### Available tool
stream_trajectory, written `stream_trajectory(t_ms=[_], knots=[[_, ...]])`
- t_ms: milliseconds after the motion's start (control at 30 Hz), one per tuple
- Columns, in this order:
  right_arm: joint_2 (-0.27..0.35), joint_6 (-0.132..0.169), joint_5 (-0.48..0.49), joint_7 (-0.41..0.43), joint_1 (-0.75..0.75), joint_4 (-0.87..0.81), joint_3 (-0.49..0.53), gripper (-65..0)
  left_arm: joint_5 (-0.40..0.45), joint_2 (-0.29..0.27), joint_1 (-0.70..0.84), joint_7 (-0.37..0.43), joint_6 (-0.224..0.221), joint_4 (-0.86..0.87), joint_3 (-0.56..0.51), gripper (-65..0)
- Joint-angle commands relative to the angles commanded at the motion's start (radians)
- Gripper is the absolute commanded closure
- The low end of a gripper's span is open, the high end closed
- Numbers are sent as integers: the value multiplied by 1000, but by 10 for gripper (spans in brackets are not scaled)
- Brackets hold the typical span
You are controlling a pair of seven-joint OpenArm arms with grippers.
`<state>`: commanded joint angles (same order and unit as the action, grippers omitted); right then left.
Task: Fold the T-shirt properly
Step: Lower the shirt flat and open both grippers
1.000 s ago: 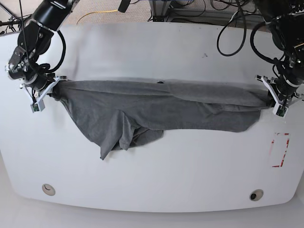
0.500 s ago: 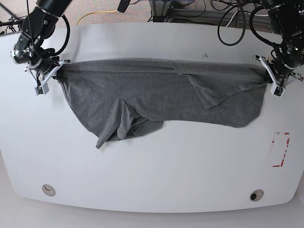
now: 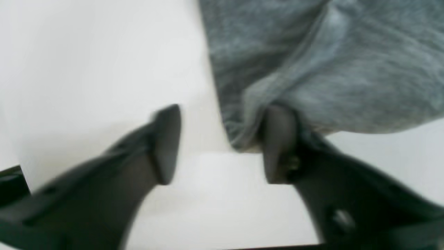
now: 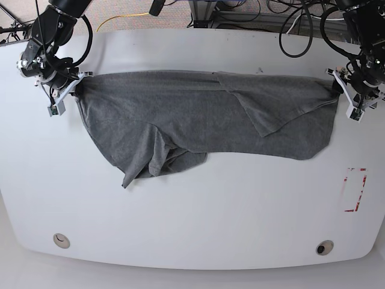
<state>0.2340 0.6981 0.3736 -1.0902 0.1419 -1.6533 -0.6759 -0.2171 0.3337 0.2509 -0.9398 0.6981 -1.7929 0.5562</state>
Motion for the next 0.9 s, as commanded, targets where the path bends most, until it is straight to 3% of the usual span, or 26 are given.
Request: stream_trajectory(t_ms=[133,233,333,400,533,767,900], knots=[[0,0,2,-6,0,0,0,-41,-48,0,0,-2,0,-29,20,-499],[0,0,2,-9,2,-2,-6,-147,-149,2,15,-26,0,-54,89,-500],[3,0,2,-9,12,-2,-9,-335,-253,3,-5,-49,0,-49,175,-500],[0,0,8,-9,20,-2,-32,-461,-262,0,-40,-52,0,-35,215,-500],[5,0,118,-9,43,-11,-81,-634,-261,0,-107,-52,0,37,262,-500],[58,0,316,-21,51,-9,-86,-648,-261,15,-172,-52,0,127,282,-500],[66,0,299,-29,-32,-5,-68,-648,-261,21,-203,-46,0,141,276,-500]])
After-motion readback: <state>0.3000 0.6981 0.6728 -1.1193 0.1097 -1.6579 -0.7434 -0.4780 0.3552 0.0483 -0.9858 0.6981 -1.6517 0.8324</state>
